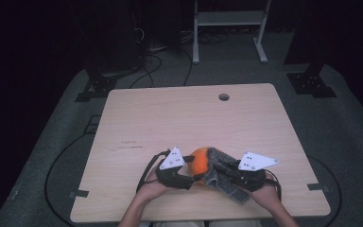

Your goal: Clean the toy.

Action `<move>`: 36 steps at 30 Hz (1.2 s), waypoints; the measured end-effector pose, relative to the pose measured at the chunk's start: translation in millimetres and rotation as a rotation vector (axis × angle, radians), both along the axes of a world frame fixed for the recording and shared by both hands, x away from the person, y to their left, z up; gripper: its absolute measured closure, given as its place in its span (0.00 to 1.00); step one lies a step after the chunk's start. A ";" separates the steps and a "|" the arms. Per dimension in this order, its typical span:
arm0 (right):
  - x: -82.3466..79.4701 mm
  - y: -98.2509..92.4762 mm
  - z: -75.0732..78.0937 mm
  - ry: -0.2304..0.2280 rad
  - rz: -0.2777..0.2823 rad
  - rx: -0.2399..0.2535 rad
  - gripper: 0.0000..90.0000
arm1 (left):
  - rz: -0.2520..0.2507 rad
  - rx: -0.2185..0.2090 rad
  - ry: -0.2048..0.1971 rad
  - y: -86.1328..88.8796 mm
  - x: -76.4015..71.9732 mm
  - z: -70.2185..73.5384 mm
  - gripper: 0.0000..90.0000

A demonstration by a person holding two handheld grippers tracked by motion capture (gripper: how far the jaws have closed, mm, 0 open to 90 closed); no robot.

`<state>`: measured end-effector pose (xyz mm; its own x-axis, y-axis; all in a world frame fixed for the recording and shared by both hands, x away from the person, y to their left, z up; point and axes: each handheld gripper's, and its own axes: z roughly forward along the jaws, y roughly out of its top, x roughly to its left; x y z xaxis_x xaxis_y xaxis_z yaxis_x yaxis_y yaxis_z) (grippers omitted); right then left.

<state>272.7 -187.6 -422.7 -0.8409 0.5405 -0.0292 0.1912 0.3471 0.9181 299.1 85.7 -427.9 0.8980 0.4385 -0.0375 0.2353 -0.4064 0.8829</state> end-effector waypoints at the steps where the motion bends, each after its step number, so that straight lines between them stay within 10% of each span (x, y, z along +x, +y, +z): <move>1: 1.2 -2.5 -1.1 0.009 -0.003 0.012 0.89 | 0.012 -0.015 0.043 1.1 3.2 -1.6 0.21; 9: 4.3 -22.1 1.4 0.010 -0.103 -0.061 0.89 | 0.010 -0.054 0.035 1.9 2.9 -3.0 0.41; 14: -12.3 -2.2 12.8 -0.046 0.034 -0.018 0.89 | 0.010 -0.057 0.003 -7.7 -1.3 2.9 0.45; 17: -7.5 5.0 7.2 -0.014 0.029 -0.023 0.89 | 0.001 -0.020 -0.013 -7.2 -3.2 0.3 0.39; 22: -7.2 -0.1 1.3 -0.005 0.018 -0.038 0.89 | 0.043 -0.024 0.101 -5.0 4.8 -4.0 0.17; 28: -16.2 0.2 25.5 -0.013 0.042 0.020 0.89 | -0.051 0.042 -0.053 -14.1 -8.8 1.0 0.36; 29: -17.2 4.5 30.8 -0.023 0.051 -0.001 0.89 | -0.111 0.103 -0.143 -20.0 -17.3 2.1 0.36; 31: -15.8 10.2 30.9 -0.029 0.042 -0.056 0.89 | -0.151 0.142 -0.197 -23.4 -23.6 3.0 0.36; 36: -9.0 -1.1 16.4 0.031 0.043 -0.035 0.89 | -0.068 0.110 -0.105 -23.9 -15.1 2.7 0.16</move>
<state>263.7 -188.7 -406.3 -0.8641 0.5029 -0.0208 0.2039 0.3876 0.8990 284.0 61.8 -425.2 0.9222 0.3727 0.1030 0.1129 -0.5143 0.8502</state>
